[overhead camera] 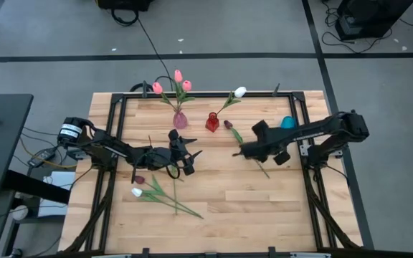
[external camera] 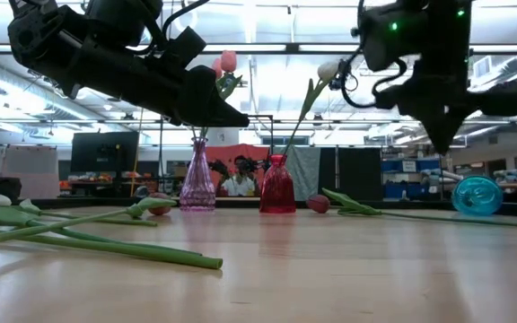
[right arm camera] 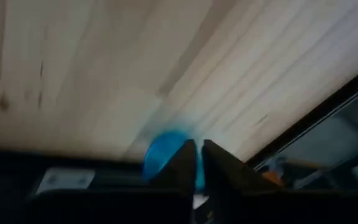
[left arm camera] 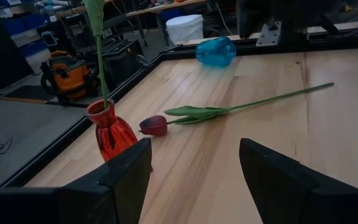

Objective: Sort flowers into vase by color
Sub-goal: Move the blue vase to the center of the table

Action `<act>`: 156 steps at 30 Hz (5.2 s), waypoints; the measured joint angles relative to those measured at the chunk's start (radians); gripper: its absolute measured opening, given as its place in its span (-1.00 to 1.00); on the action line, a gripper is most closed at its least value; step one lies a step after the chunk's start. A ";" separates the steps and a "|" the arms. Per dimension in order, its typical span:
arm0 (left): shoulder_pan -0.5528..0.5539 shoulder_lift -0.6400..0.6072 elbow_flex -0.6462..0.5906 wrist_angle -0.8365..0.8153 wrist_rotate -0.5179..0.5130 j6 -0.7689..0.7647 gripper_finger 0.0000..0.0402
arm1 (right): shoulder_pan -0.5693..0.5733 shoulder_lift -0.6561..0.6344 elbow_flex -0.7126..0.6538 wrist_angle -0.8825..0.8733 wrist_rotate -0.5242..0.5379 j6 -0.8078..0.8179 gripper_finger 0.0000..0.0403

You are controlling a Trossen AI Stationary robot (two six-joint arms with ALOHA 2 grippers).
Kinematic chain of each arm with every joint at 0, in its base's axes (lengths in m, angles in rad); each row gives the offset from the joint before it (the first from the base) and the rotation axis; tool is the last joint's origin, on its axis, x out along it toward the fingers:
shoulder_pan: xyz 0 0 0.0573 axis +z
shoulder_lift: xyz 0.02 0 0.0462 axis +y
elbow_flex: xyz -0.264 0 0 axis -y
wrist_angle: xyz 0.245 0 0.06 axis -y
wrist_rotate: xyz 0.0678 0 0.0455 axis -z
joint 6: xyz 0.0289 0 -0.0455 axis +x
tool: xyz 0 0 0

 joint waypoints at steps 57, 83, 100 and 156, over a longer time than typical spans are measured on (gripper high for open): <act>-0.014 0.000 0.000 -0.001 0.001 0.016 0.24 | -0.335 0.229 -0.330 0.138 0.286 -0.262 0.87; -0.014 -0.001 0.000 0.028 0.000 0.066 0.24 | -0.274 0.231 -0.317 0.346 0.314 -0.444 0.14; -0.014 -0.001 0.000 0.026 0.000 0.065 0.24 | -0.294 0.230 -0.315 0.426 0.330 -0.480 -0.56; -0.052 0.000 0.000 0.019 -0.038 0.062 0.24 | -0.668 0.144 0.135 0.346 -0.179 -0.150 -0.37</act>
